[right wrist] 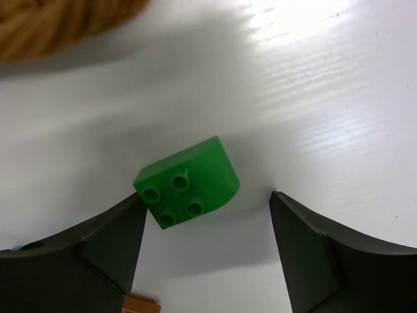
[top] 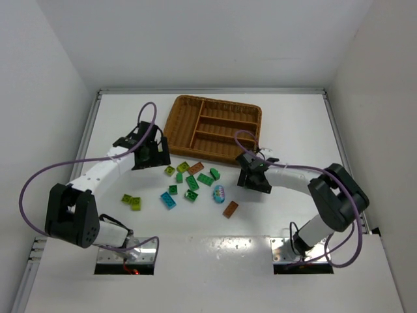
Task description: Sort the legos into containers by color
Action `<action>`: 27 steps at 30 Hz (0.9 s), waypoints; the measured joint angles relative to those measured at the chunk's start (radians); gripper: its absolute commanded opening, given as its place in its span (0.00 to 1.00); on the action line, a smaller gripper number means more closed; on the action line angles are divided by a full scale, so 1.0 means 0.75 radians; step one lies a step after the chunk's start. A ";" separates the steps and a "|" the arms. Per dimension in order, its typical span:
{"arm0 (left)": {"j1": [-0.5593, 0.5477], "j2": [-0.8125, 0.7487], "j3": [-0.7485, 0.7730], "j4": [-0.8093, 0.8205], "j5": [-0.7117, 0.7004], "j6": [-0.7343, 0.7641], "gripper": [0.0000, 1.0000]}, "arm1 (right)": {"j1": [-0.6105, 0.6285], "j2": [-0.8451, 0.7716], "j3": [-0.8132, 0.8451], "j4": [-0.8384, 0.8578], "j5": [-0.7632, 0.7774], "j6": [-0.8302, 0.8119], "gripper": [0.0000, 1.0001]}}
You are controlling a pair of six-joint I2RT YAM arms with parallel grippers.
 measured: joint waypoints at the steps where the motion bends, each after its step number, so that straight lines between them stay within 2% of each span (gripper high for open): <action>1: 0.000 0.001 0.000 -0.001 0.000 0.000 1.00 | -0.009 -0.025 -0.027 0.004 -0.016 -0.006 0.80; 5: 0.000 0.002 0.006 -0.001 0.002 0.000 1.00 | -0.016 -0.063 -0.056 0.023 -0.074 -0.028 0.91; 10: 0.000 0.002 0.007 -0.001 0.012 0.000 1.00 | -0.016 -0.067 -0.053 0.030 -0.105 -0.027 0.94; 14: -0.001 0.003 0.007 -0.001 0.014 -0.001 1.00 | -0.027 -0.064 -0.046 0.031 -0.126 0.010 0.91; 18: -0.008 0.007 0.007 -0.001 0.013 0.000 1.00 | -0.041 -0.026 -0.007 0.031 -0.150 0.035 0.80; 27: -0.010 0.008 0.007 -0.001 0.013 0.000 1.00 | -0.016 0.208 0.255 -0.009 -0.112 0.017 0.75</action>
